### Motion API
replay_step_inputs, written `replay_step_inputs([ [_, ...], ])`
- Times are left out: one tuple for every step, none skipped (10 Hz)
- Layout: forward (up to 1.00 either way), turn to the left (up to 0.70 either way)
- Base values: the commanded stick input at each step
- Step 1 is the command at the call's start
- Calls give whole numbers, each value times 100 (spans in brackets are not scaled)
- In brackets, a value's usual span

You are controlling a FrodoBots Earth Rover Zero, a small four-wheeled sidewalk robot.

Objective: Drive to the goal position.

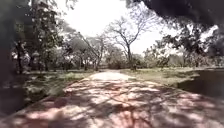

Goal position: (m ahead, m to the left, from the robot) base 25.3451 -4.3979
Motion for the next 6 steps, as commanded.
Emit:
replay_step_inputs([
  [70,0],
  [70,0],
  [70,0],
  [70,0],
  [70,0],
  [70,0],
])
